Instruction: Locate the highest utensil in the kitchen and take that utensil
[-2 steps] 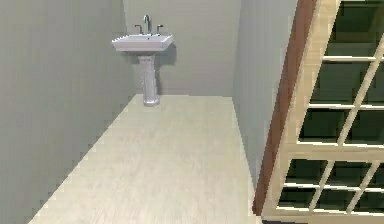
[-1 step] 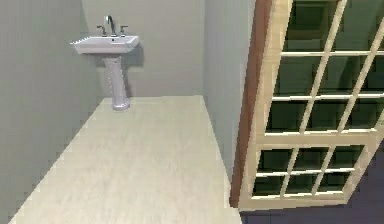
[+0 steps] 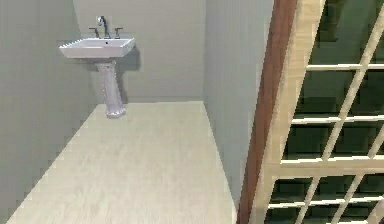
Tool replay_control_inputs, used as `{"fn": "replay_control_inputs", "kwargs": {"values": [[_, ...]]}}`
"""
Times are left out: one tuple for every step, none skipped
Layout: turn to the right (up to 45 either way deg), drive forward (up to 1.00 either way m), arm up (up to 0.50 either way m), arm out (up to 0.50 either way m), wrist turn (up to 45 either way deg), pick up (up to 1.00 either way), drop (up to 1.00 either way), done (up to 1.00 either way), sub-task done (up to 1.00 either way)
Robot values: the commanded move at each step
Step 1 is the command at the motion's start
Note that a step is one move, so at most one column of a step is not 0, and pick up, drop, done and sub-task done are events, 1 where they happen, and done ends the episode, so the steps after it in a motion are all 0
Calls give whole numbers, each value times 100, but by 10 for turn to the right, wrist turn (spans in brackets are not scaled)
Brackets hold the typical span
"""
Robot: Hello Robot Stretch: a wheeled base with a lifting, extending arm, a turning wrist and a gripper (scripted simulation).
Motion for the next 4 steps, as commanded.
{"fn": "replay_control_inputs", "kwargs": {"values": [[450, 0, 0, 0, 0, 0, 0, 0, 0], [90, 0, 0, 0, 0, 0, 0, 0, 0], [0, 80, 0, 0, 0, 0, 0, 0, 0], [240, 0, 0, 0, 0, 0, 0, 0, 0]]}}
